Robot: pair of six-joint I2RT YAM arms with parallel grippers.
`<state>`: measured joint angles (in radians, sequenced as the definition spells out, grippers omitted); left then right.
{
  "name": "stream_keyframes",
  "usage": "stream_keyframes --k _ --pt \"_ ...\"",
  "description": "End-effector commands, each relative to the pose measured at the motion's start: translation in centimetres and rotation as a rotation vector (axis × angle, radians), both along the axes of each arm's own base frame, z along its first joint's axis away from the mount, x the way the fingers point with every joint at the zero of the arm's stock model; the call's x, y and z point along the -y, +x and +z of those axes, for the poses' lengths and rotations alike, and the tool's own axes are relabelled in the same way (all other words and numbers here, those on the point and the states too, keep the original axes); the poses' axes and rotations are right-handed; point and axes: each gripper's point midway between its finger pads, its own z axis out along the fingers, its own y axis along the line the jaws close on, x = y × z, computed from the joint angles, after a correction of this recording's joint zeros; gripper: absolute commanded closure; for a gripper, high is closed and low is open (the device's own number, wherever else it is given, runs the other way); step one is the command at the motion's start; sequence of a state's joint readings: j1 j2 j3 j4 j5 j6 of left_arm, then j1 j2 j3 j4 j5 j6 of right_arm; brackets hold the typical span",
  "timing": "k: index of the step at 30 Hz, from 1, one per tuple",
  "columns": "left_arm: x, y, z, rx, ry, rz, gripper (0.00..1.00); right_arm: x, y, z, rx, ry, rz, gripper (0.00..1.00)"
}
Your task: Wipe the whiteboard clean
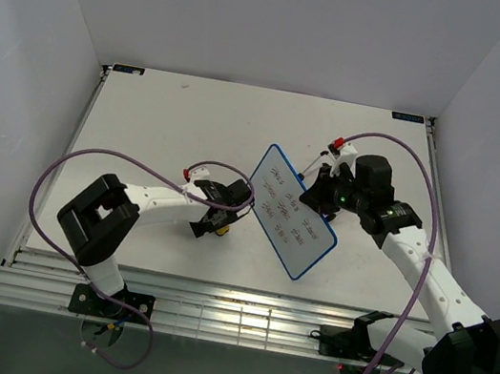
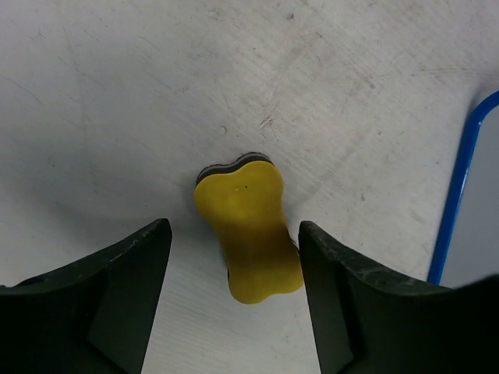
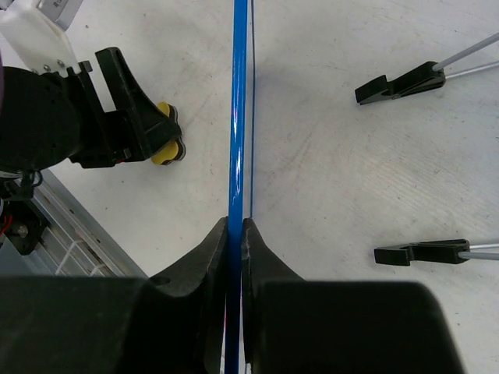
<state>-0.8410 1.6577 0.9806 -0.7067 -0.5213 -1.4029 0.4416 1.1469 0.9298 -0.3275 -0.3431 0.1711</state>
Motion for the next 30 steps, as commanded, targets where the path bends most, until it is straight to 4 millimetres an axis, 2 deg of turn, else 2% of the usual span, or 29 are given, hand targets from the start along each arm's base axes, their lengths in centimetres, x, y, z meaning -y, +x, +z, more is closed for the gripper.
stream_keyframes --k 1,2,3,10,13,15,16,20,23,26,29,30 --pt "0.5 1.1 0.9 0.049 -0.016 0.045 0.24 -1.2 -0.1 2.2 0.100 0.057 0.075 0.92" --pt "0.7 1.3 0.9 0.055 -0.016 0.044 0.31 -1.2 -0.1 2.3 0.105 0.055 0.075 0.92" --pt "0.6 1.4 0.8 0.055 -0.011 0.047 0.33 -1.1 -0.1 2.4 0.108 0.049 0.074 0.92" --pt "1.0 1.5 0.7 0.054 -0.018 0.039 0.41 -0.9 -0.2 2.7 0.121 0.032 0.080 0.92" --pt "0.9 1.5 0.7 0.057 -0.016 0.037 0.41 -1.0 -0.2 2.4 0.117 0.035 0.086 0.92" --pt "0.8 1.5 0.8 0.061 -0.015 0.038 0.45 -1.1 -0.2 2.1 0.112 0.035 0.090 0.92" --pt "0.6 1.4 0.7 0.059 -0.009 0.038 0.55 -1.2 -0.2 2.0 0.107 0.036 0.094 0.92" --pt "0.4 1.3 0.7 0.064 -0.011 0.038 0.56 -1.3 -0.2 1.9 0.102 0.040 0.099 0.92" --pt "0.4 1.1 0.9 0.068 -0.023 0.037 0.63 -1.3 -0.2 1.7 0.098 0.038 0.100 0.92" --pt "0.1 1.1 2.0 0.096 -0.038 0.025 0.75 -1.4 -0.2 1.4 0.091 0.043 0.102 0.92" --pt "0.1 1.4 3.7 0.145 -0.046 -0.035 0.76 -1.6 -0.4 1.0 0.076 0.049 0.109 0.92" --pt "0.3 1.7 5.6 0.196 -0.079 -0.066 0.76 -1.6 -0.4 1.0 0.073 0.050 0.110 0.92"
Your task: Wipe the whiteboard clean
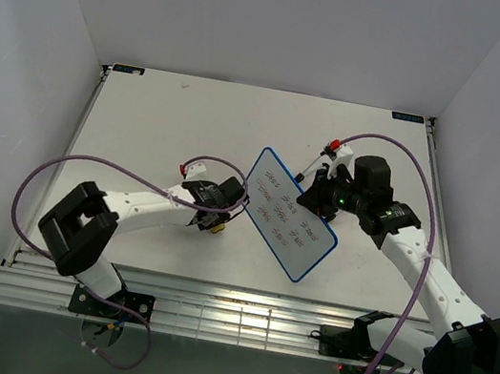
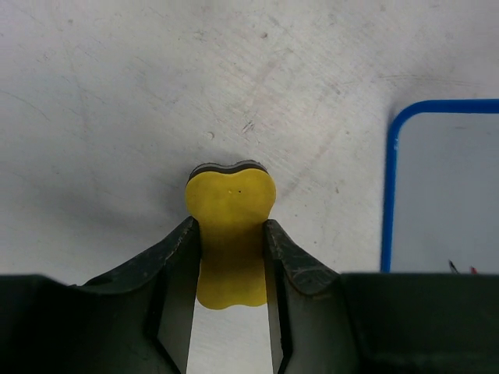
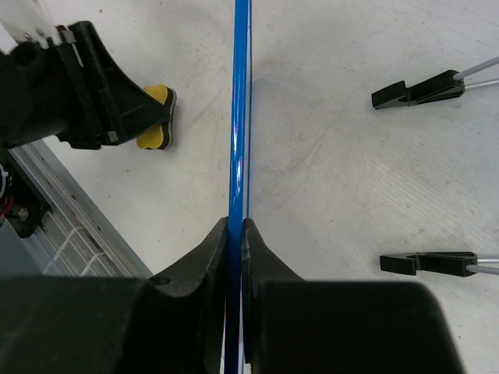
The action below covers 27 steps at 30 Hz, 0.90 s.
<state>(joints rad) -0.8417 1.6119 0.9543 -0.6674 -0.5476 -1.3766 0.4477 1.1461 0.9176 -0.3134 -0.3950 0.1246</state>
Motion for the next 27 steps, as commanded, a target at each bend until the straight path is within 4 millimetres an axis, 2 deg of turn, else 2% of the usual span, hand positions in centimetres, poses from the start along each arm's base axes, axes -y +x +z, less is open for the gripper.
stream_keyframes --k 1,3,5,6,7,8,9,10,11,12,13,16,19,20,22,24,25,27 --pt "0.4 1.4 5.6 0.176 -0.072 -0.072 0.76 -1.1 0.2 1.1 0.046 0.052 0.041 0.92" --pt "0.2 1.9 7.7 0.257 -0.044 -0.169 0.74 -1.1 0.2 1.4 0.052 0.054 0.041 0.92" --pt "1.1 3.1 12.0 0.411 -0.107 -0.235 0.73 -1.2 0.1 1.5 0.045 0.056 0.046 0.92" --pt "1.4 2.8 12.1 0.442 -0.037 -0.404 0.76 -1.3 0.1 1.7 0.046 0.058 0.054 0.92" --pt "2.4 3.5 15.3 0.571 -0.093 -0.446 0.76 -1.3 0.1 1.8 0.042 0.061 0.057 0.92" --pt "2.9 3.4 16.2 0.613 -0.101 -0.496 0.76 -1.4 -0.1 1.7 0.033 0.060 0.064 0.92" --pt "3.6 2.9 16.0 0.636 -0.109 -0.578 0.80 -1.6 -0.1 1.7 0.027 0.065 0.074 0.92" --pt "4.2 3.1 18.2 0.735 -0.117 -0.627 0.81 -1.6 -0.2 1.7 0.025 0.065 0.077 0.92" --pt "4.7 2.9 18.7 0.770 -0.129 -0.659 0.81 -1.7 -0.2 1.8 0.019 0.075 0.075 0.92" --pt "4.9 2.5 18.1 0.783 -0.130 -0.700 0.82 -1.9 -0.4 1.8 0.008 0.088 0.086 0.92" --pt "5.1 2.8 19.3 0.853 -0.131 -0.704 0.82 -2.1 -0.6 2.0 0.003 0.102 0.093 0.92" --pt "5.1 3.2 19.7 0.951 -0.059 -0.758 0.80 -2.8 -1.4 2.6 -0.028 0.165 0.119 0.92" --pt "5.9 3.6 19.5 0.990 -0.017 -0.833 0.79 -3.4 -2.2 3.4 -0.044 0.218 0.152 0.92" --pt "6.2 3.9 18.8 0.977 -0.003 -0.857 0.79 -3.5 -2.3 3.6 -0.043 0.229 0.160 0.92" --pt "6.3 4.5 19.0 1.001 -0.009 -0.854 0.80 -3.8 -2.6 4.5 -0.042 0.263 0.173 0.92" --pt "6.5 4.7 18.1 1.005 -0.014 -0.863 0.80 -3.9 -2.7 4.6 -0.047 0.277 0.171 0.92" --pt "6.8 4.8 18.5 1.031 -0.027 -0.865 0.80 -3.8 -2.7 4.3 -0.055 0.273 0.164 0.92" --pt "7.1 5.2 17.9 1.031 -0.022 -0.871 0.79 -3.7 -2.5 4.0 -0.054 0.259 0.154 0.92"
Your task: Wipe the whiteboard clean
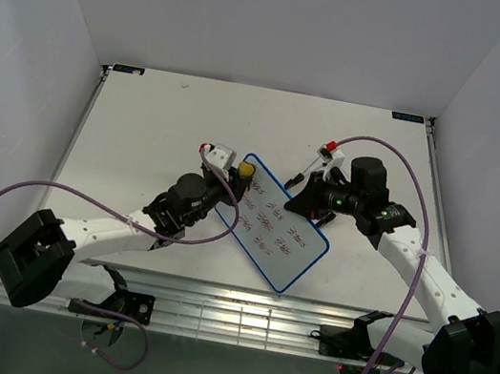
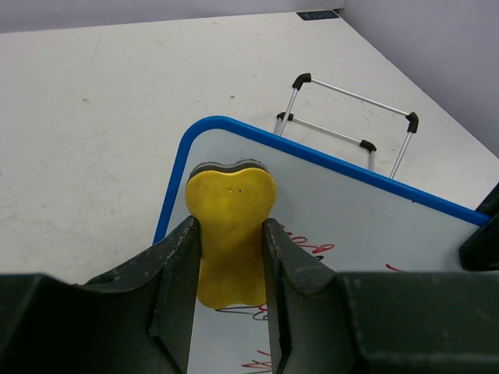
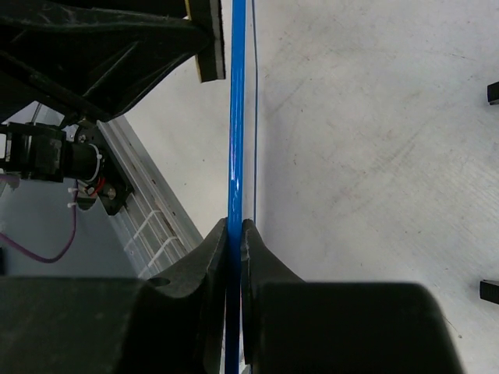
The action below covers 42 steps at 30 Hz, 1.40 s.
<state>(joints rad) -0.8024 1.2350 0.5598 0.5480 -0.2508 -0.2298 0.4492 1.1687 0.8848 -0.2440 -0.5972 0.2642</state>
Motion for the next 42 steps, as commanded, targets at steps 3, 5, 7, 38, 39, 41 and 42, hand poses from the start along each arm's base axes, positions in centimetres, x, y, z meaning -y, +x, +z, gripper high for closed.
stream_keyframes --k 3,5,7,38,39,41,42 --pt "1.1 1.1 1.4 0.097 -0.033 -0.028 0.79 -1.2 -0.2 3.6 0.084 0.105 0.053 0.92" --pt "1.5 1.3 0.6 0.089 -0.021 -0.038 0.79 -1.4 -0.4 3.9 0.088 0.126 0.065 0.92" --pt "1.9 1.3 -0.2 0.075 -0.015 -0.053 0.81 -1.5 -0.9 4.1 0.078 0.144 0.083 0.92" --pt "-2.7 3.0 -2.6 -0.064 -0.118 0.145 0.85 -2.2 -1.1 5.3 0.088 0.175 0.123 0.92" --pt "-2.8 3.4 -2.4 -0.062 -0.119 0.145 0.85 -2.2 -1.2 5.2 0.086 0.175 0.126 0.92" --pt "-2.8 3.8 -2.4 -0.055 -0.101 0.141 0.85 -2.3 -1.5 5.3 0.083 0.181 0.133 0.92" --pt "-2.5 3.9 -2.3 -0.050 -0.098 0.125 0.86 -2.4 -1.5 5.5 0.087 0.190 0.138 0.92"
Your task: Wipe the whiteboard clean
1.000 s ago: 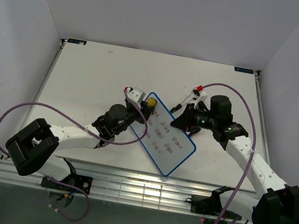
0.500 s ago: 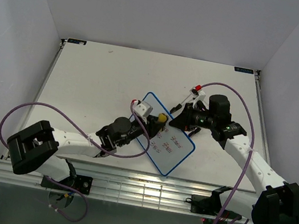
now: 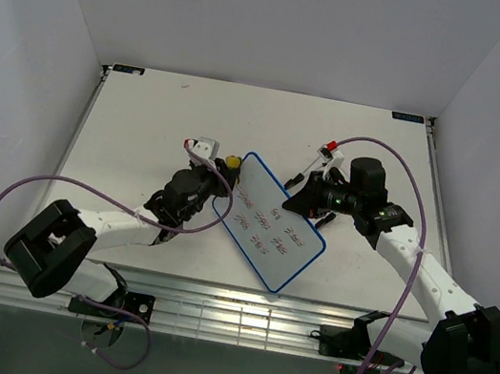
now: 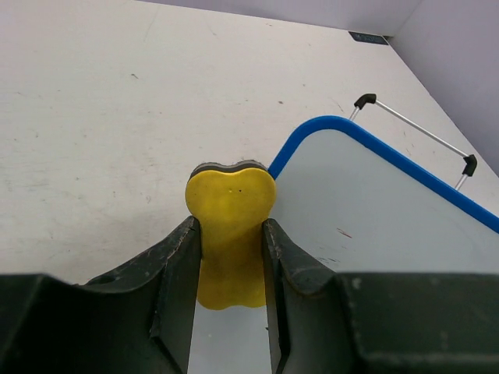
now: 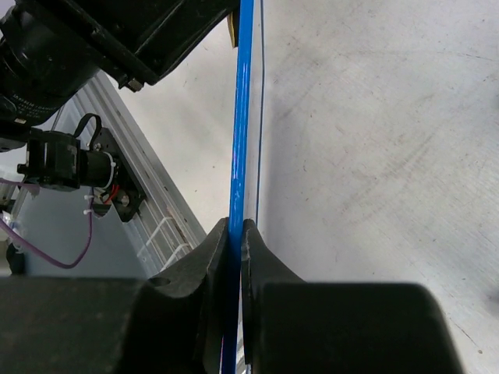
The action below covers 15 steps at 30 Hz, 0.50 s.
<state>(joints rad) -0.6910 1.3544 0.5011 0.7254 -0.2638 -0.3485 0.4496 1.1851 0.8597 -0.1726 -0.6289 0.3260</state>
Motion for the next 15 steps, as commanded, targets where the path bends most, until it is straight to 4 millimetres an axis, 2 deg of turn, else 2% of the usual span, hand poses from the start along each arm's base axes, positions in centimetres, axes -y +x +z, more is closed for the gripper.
stream_keyframes --k 1,4,5,7,8,12,14,15 --pt "1.4 0.4 1.0 0.012 0.001 -0.062 0.87 -1.7 -1.6 5.7 0.121 0.151 0.134 0.92" --pt "3.2 -0.7 1.4 0.030 -0.018 -0.141 0.91 -2.0 -1.4 6.2 0.128 0.174 0.130 0.92" --pt "4.2 -1.9 1.1 0.038 -0.005 -0.178 0.91 -2.1 -1.4 6.3 0.124 0.179 0.130 0.92" --pt "5.5 -3.3 1.9 0.079 -0.013 -0.210 0.91 -2.2 -1.3 6.4 0.111 0.184 0.129 0.92" --pt "6.8 -4.7 1.9 0.088 -0.008 -0.247 0.91 -2.3 -1.2 6.6 0.117 0.185 0.128 0.92" --pt "10.1 -7.5 2.4 0.113 -0.003 -0.370 0.90 -2.8 -1.3 7.1 0.122 0.191 0.146 0.92" --pt "10.8 -8.2 2.2 0.112 0.004 -0.378 0.90 -2.9 -1.5 7.3 0.126 0.194 0.152 0.92" --pt "10.3 -7.7 2.1 0.093 -0.013 -0.332 0.90 -3.0 -1.5 7.3 0.126 0.194 0.154 0.92"
